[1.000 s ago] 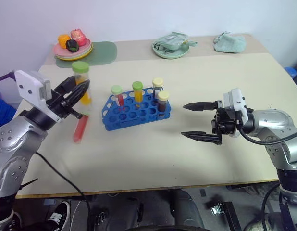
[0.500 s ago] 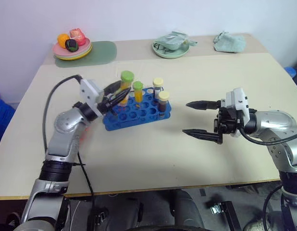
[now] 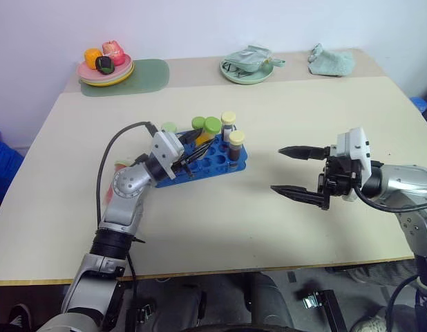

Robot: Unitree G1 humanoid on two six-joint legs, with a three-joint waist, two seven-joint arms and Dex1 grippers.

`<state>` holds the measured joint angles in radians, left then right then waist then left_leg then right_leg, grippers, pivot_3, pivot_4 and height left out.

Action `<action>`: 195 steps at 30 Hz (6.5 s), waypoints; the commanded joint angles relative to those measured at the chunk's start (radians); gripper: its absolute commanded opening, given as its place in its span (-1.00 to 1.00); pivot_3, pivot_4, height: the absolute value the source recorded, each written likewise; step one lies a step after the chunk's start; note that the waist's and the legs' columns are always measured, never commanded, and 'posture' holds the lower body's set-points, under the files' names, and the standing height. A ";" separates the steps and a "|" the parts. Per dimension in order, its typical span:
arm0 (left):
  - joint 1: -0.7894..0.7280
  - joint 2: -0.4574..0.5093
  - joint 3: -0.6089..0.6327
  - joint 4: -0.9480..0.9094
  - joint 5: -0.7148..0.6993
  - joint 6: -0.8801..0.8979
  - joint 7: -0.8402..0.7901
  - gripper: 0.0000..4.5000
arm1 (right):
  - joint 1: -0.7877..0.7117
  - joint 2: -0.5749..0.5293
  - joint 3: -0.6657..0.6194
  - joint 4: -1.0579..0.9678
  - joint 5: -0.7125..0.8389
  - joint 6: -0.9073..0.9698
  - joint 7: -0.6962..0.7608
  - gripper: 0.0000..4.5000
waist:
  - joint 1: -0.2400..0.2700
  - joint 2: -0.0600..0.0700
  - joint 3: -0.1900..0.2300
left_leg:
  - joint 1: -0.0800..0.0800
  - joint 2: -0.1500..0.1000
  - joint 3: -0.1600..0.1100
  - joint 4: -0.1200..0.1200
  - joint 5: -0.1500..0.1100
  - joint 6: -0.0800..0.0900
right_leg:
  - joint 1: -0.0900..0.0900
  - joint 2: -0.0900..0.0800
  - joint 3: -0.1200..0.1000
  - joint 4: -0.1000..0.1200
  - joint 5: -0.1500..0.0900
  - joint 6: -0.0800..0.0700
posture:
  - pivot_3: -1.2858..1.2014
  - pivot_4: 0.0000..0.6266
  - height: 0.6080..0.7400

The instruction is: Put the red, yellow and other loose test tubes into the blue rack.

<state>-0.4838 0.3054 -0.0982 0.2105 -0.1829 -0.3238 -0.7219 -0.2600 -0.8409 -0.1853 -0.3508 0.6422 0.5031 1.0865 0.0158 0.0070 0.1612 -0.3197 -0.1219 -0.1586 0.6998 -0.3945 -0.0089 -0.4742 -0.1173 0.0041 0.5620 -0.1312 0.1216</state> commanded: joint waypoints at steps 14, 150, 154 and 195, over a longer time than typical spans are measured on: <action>0.039 -0.084 -0.022 -0.001 0.047 -0.048 0.044 -0.66 | -0.006 -0.034 -0.045 -0.035 0.019 0.014 -0.009 1.00 | 0.000 0.000 0.000 | 0.000 0.000 0.000 0.000 0.000 0.000 | 0.000 0.000 0.000 0.000 0.000 0.000 | 0.03 -0.52 1.00; -0.595 0.532 -0.152 0.432 -0.156 1.851 0.184 -0.66 | -0.187 0.050 0.088 0.184 -0.109 -0.149 0.085 1.00 | -0.030 0.000 -0.001 | 0.000 -0.003 -0.005 0.001 0.000 -0.001 | -0.004 0.001 0.000 0.008 0.000 0.000 | 0.03 -0.52 1.00; -0.535 0.569 -0.086 0.294 -0.135 1.730 0.189 -0.66 | -0.188 0.053 0.090 0.189 -0.113 -0.157 0.084 1.00 | -0.030 0.000 -0.001 | 0.000 -0.003 -0.005 0.001 0.000 -0.001 | -0.004 0.001 0.000 0.008 0.000 0.000 | 0.03 -0.52 1.00; 0.194 0.104 0.161 -0.237 -0.047 0.130 -0.031 -0.66 | -0.202 0.002 0.059 0.213 -0.113 -0.146 0.094 1.00 | -0.002 0.000 -0.002 | 0.000 0.000 0.002 0.001 0.000 0.000 | -0.001 -0.001 -0.002 0.001 0.002 -0.001 | 0.03 -0.52 1.00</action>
<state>-0.2766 0.4146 0.0629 -0.0283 -0.2339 -0.1607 -0.7604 -0.4587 -0.8245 -0.0908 -0.0978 0.5159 0.3613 1.1844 0.0139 0.0070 0.1596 -0.3197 -0.1218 -0.1564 0.7012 -0.3947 -0.0087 -0.4756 -0.1182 0.0025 0.5634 -0.1297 0.1202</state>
